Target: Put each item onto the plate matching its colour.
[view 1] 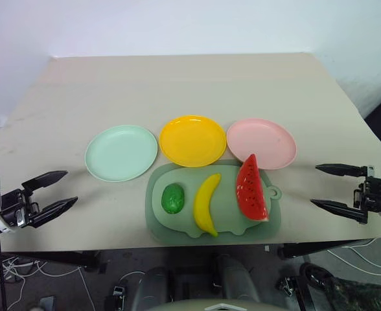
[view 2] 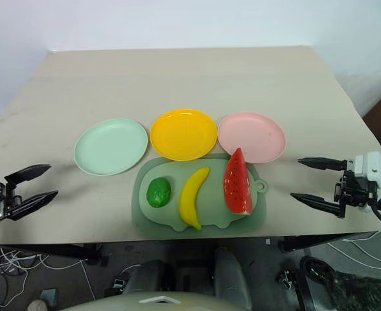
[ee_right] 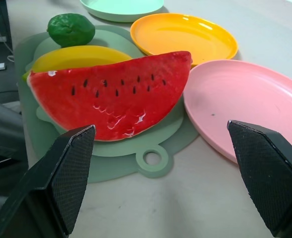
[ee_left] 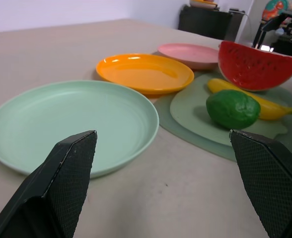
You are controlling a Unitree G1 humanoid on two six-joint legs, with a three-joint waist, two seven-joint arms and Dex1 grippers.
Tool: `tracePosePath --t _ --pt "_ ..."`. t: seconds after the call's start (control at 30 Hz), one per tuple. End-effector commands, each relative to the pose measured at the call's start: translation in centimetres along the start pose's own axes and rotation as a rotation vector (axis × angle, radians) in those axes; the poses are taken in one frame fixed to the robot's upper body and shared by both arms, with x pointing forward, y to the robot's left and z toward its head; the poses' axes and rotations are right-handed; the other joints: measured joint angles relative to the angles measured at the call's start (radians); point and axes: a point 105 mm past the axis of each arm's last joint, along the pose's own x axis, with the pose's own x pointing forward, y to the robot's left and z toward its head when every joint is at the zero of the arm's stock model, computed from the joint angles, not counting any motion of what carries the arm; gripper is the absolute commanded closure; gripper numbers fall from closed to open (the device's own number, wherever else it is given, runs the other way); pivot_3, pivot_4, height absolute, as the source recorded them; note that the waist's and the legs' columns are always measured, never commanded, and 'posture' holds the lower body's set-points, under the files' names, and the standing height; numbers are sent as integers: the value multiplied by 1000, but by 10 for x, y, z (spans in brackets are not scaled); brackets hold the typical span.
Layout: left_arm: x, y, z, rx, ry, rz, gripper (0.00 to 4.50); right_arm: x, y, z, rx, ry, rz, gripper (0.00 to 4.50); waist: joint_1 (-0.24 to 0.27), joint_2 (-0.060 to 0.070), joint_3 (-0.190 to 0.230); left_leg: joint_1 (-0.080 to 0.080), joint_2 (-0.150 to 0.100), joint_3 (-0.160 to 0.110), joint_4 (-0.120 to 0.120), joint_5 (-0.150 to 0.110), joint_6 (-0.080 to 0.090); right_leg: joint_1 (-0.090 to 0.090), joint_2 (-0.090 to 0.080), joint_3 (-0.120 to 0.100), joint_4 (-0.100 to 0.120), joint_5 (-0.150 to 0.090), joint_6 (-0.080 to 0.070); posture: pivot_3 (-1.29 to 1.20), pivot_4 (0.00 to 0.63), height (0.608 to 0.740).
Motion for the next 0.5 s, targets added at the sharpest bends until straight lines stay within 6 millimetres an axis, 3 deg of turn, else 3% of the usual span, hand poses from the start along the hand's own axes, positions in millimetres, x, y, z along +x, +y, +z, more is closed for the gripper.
tracePosePath --t 0.03,0.2,0.5 --pt "0 2 6 34 -12 9 14 -2 -4 3 -12 -44 -25 0 0 0 0 0 0 0 0 0 0 0 0 0 0 0 0 0 150 736" --pt "1 2 4 32 -18 14 14 -5 1 -11 22 -27 -13 0 0 0 0 0 0 0 0 0 0 0 0 0 0 0 0 0 150 736" --pt "4 4 5 30 -38 4 14 -2 7 -15 30 -31 2 0 1 0 0 0 0 0 0 0 0 0 0 0 0 1 1 0 150 736"
